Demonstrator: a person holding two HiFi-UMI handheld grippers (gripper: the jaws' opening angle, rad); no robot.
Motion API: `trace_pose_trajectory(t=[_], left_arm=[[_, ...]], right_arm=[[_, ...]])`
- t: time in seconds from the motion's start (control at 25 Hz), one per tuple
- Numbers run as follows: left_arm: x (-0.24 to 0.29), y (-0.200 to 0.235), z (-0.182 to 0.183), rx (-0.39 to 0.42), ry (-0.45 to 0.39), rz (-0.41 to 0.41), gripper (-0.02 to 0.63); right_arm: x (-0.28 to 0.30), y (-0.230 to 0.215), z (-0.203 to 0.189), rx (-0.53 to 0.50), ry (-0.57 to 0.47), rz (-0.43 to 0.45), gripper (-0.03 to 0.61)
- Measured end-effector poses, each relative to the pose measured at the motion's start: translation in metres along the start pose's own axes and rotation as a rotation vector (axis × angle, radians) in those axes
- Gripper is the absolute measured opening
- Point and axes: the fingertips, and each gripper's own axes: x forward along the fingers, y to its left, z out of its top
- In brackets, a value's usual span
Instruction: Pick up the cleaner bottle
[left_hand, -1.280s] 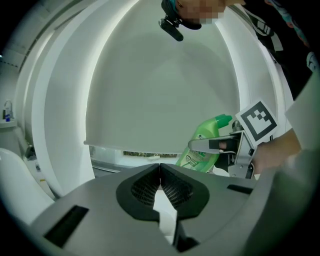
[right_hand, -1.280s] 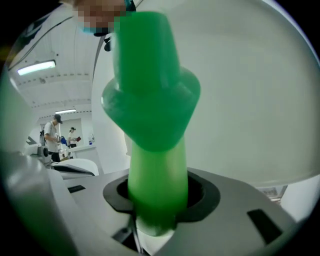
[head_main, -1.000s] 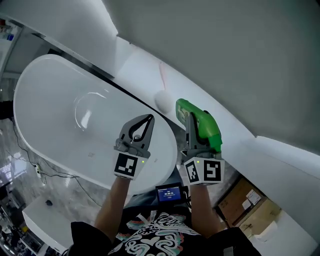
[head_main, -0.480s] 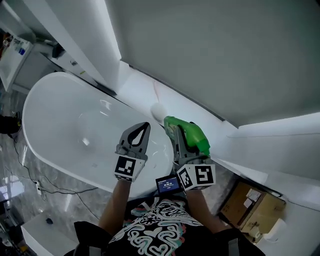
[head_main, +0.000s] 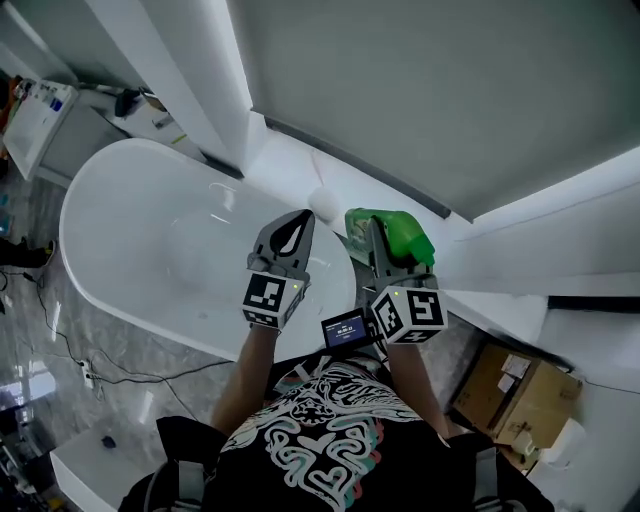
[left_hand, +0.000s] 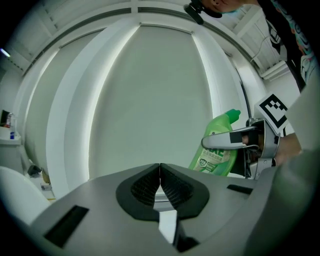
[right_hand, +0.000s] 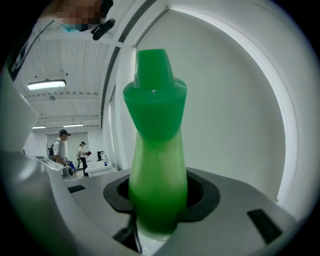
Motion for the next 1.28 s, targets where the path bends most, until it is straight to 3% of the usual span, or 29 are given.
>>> trace_pose_trajectory(t=[0.52, 1.28], left_arm=[[-0.017, -0.022, 0.041, 0.059, -0.062, -0.059, 0.017], [-0.03, -0.054, 0.052, 0.082, -0.076, -0.065, 0.017]], right_arm=[[-0.025, 0.013, 0.034, 0.009, -0.074, -0.02, 0.195], [-0.063, -0.013, 0.056, 0.032, -0.132, -0.099, 0.195]])
